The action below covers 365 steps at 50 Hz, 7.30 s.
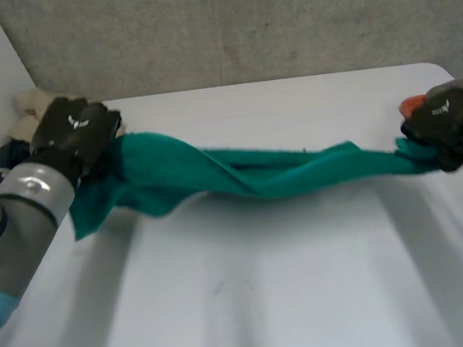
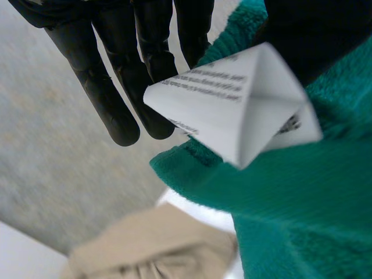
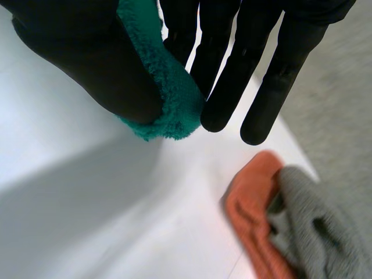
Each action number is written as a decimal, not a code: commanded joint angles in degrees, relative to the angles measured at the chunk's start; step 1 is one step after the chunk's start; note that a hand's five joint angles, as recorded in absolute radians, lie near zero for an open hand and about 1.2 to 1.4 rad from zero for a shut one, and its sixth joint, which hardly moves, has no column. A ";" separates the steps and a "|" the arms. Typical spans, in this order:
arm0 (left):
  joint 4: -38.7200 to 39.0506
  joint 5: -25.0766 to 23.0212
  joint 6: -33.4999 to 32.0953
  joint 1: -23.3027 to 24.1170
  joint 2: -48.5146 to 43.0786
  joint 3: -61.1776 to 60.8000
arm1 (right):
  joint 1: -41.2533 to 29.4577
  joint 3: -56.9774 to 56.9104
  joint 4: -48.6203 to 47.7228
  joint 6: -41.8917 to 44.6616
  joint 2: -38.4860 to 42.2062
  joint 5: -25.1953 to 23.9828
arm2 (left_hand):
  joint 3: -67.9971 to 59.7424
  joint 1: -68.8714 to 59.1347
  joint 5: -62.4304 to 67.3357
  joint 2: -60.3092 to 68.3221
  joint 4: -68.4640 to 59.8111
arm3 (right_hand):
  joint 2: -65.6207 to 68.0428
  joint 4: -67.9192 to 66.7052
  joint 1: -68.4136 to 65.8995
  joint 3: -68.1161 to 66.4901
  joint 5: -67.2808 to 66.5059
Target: Fold the laundry.
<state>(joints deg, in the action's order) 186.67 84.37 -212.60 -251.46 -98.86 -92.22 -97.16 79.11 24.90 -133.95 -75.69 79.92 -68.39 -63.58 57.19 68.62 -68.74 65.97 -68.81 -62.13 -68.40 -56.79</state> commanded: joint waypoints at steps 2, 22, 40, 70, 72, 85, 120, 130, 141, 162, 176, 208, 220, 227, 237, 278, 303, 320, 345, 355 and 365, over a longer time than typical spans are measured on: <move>-8.16 -0.25 -0.09 -1.49 -3.08 -1.48 | 0.39 4.65 4.45 10.20 -1.22 0.06 | -11.61 -16.42 12.81 11.38 -11.26 | 14.03 -11.19 -17.87 -11.60 -13.21; 29.60 6.34 2.36 0.71 -26.04 37.12 | -3.47 -13.29 -63.91 -20.38 10.30 5.07 | -11.61 -16.42 12.81 11.38 -11.26 | 14.03 -11.19 -17.87 -11.60 -13.21; 32.53 3.35 1.67 2.02 -26.91 1.35 | -2.86 4.21 -39.41 -19.59 16.71 -0.65 | -11.61 -16.42 12.81 11.38 -11.26 | 14.03 -11.19 -17.87 -11.60 -13.21; -6.22 -3.06 1.04 -1.22 -11.25 7.21 | 2.59 16.96 -37.03 -15.37 10.83 -8.03 | 40.52 35.70 -39.32 -40.74 40.86 | 14.03 -11.19 -17.87 -11.60 -13.21; -7.01 -3.77 1.66 -1.58 -13.63 9.50 | 2.59 16.87 -37.03 -15.37 10.92 -8.03 | 39.85 35.03 -38.64 -40.07 40.19 | 14.03 -11.19 -17.87 -11.60 -13.21; -20.11 -3.59 2.11 -2.37 -27.35 21.73 | 3.20 17.31 -37.03 -15.11 10.92 -8.03 | 25.76 20.95 -24.56 -25.99 26.11 | 14.03 -11.19 -17.87 -11.60 -13.21; -24.25 -1.05 -2.38 -5.71 3.34 0.81 | 10.51 4.13 3.93 5.11 -10.02 -6.98 | -11.61 -16.42 12.81 11.38 -11.26 | 14.03 -11.19 -17.87 -11.60 -13.21; -5.47 4.73 -2.64 0.08 -19.59 20.54 | 3.47 -6.85 -12.55 -3.32 6.51 0.14 | -11.61 -16.42 12.81 11.38 -11.26 | 14.03 -11.19 -17.87 -11.60 -13.21; 29.59 11.35 -6.16 1.23 -24.54 44.14 | 1.18 -9.06 -65.80 -20.18 7.23 2.25 | -11.61 -16.42 12.81 11.38 -11.26 | 14.03 -11.19 -17.87 -11.60 -13.21; 29.02 7.57 0.79 1.58 -20.06 9.27 | -1.71 -5.82 -34.05 -21.79 18.45 0.06 | -11.61 -16.42 12.81 11.38 -11.26 | 14.03 -11.19 -17.87 -11.60 -13.21; 28.93 7.31 0.70 2.11 -16.72 -2.09 | -1.36 0.43 -28.25 -21.53 20.06 -2.66 | -11.61 -16.42 12.81 11.38 -11.26 | -8.56 11.41 4.73 10.99 9.38; 28.49 7.22 1.14 2.20 -12.32 -5.16 | -7.52 7.82 -33.24 11.87 17.94 -3.02 | -11.61 -16.42 12.81 11.38 -11.26 | -24.79 27.64 20.96 27.22 25.62; 21.13 7.39 1.93 1.94 -7.77 -5.25 | -6.56 7.55 -37.12 9.00 14.29 -2.23 | -11.61 -16.42 12.81 11.38 -11.26 | 14.03 -11.19 -17.87 -11.60 -13.21; 10.66 7.04 2.19 -0.96 0.59 -6.48 | -3.31 7.20 -28.35 -2.89 1.78 -1.09 | -11.61 -16.42 12.81 11.38 -11.26 | 14.03 -11.19 -17.87 -11.60 -13.21; -0.77 2.47 1.93 -2.72 12.80 -11.22 | 5.23 7.55 -0.13 1.32 -3.40 -1.52 | -11.61 -16.42 12.81 11.38 -11.26 | 14.03 -11.19 -17.87 -11.60 -13.21; -2.19 5.02 -2.90 1.32 -14.60 4.94 | 2.15 13.26 -13.22 -7.46 -3.41 -2.75 | -11.61 -16.42 12.81 11.38 -11.26 | -42.93 45.77 39.09 45.36 43.75; -1.66 10.29 -2.38 1.67 -24.54 14.70 | 2.85 34.09 -19.25 -7.64 -7.03 -5.04 | -11.61 -16.42 12.81 11.38 -11.26 | -34.04 36.88 30.20 36.46 34.86; -1.83 10.03 -2.47 0.97 -21.73 10.48 | 5.14 32.25 -26.48 -6.76 -0.86 -1.70 | -11.61 -16.42 12.81 11.38 -11.26 | -16.89 19.74 13.06 19.32 17.72; -22.90 6.79 -14.58 0.18 10.42 -19.64 | 17.87 29.35 4.70 23.46 -13.07 -1.08 | -11.61 -16.42 12.81 11.38 -11.26 | 14.03 -11.19 -17.87 -11.60 -13.21; -20.74 4.32 -16.62 0.00 9.48 -19.85 | 18.50 25.57 -1.24 21.20 -11.59 -3.37 | -11.61 -16.42 12.81 11.38 -11.26 | 14.03 -11.19 -17.87 -11.60 -13.21; -0.55 7.47 -12.59 1.14 -9.57 -2.55 | 8.14 14.34 -20.40 11.26 6.50 0.48 | -11.61 -16.42 12.81 11.38 -11.26 | 14.03 -11.19 -17.87 -11.60 -13.21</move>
<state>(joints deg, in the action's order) 174.31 89.36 -228.66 -250.91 -98.08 -104.17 -83.84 99.57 13.40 -119.14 -79.02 77.27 -68.62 -65.97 56.32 68.81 -68.78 67.74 -68.85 -64.63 -68.58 -56.46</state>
